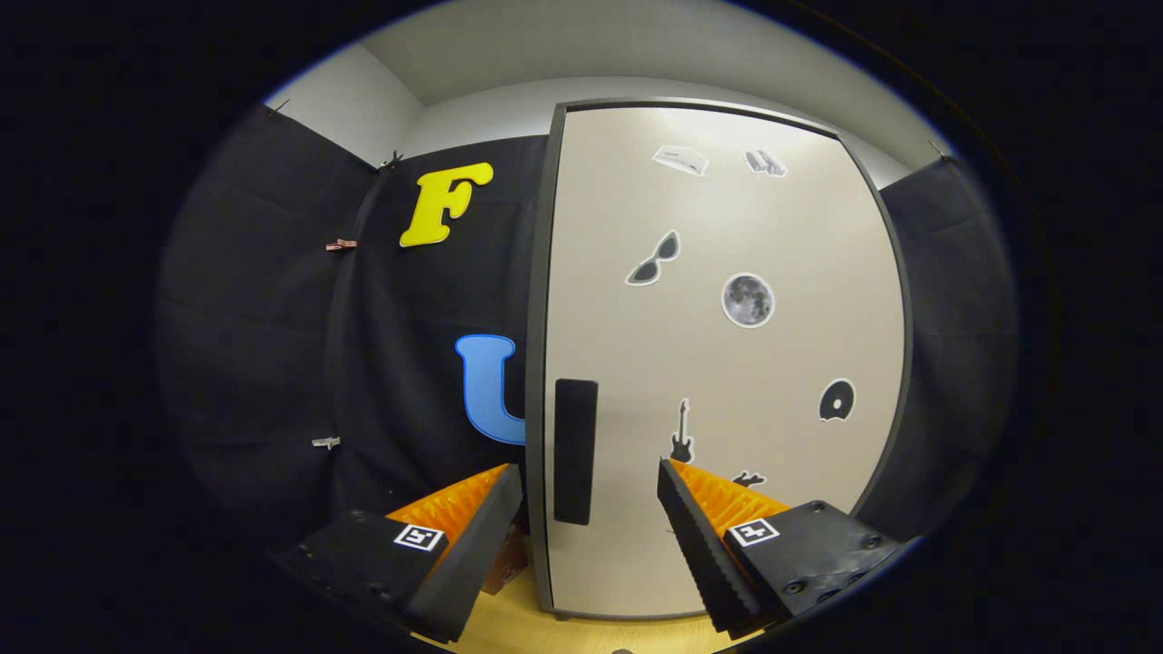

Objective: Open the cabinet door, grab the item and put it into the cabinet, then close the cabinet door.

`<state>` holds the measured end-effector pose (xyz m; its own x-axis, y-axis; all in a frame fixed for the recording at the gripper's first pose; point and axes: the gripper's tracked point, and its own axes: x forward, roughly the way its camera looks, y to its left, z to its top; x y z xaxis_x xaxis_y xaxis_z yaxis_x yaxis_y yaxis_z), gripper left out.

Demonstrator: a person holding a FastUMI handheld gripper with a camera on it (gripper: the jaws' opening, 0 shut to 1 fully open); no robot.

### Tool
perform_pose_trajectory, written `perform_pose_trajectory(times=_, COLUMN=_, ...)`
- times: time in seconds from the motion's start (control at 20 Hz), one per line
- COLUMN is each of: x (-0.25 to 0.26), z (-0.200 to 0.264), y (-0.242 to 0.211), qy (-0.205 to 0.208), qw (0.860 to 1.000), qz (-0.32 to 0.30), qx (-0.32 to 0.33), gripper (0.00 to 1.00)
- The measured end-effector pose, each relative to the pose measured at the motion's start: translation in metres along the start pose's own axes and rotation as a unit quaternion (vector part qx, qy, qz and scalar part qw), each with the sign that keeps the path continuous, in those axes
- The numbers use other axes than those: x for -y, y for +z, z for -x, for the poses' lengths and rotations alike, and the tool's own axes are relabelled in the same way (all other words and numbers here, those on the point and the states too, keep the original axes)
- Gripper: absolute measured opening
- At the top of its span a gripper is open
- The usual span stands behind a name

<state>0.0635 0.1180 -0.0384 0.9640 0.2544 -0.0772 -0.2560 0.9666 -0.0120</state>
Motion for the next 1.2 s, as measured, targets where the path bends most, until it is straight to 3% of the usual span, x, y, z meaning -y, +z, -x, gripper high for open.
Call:
perform_pose_trajectory(times=0.6, x=0.001, z=-0.053, y=-0.027, qy=-0.034, qw=0.999, qz=0.012, qx=-0.016, gripper=0.96)
perform_pose_trajectory(times=0.9, x=-0.006, z=-0.064, y=-0.033, qy=-0.045, qw=0.999, qz=0.019, qx=-0.017, gripper=0.75)
perform_pose_trajectory(times=1.1, x=-0.003, z=-0.068, y=-0.038, qy=-0.063, qw=0.998, qz=-0.001, qx=-0.027, gripper=0.52)
perform_pose_trajectory(times=1.15, x=-0.004, z=-0.07, y=-0.038, qy=-0.065, qw=0.997, qz=-0.011, qx=-0.027, gripper=0.41)
perform_pose_trajectory(times=1.2, x=-0.003, z=-0.07, y=-0.039, qy=-0.067, qw=0.997, qz=-0.014, qx=-0.028, gripper=0.4)
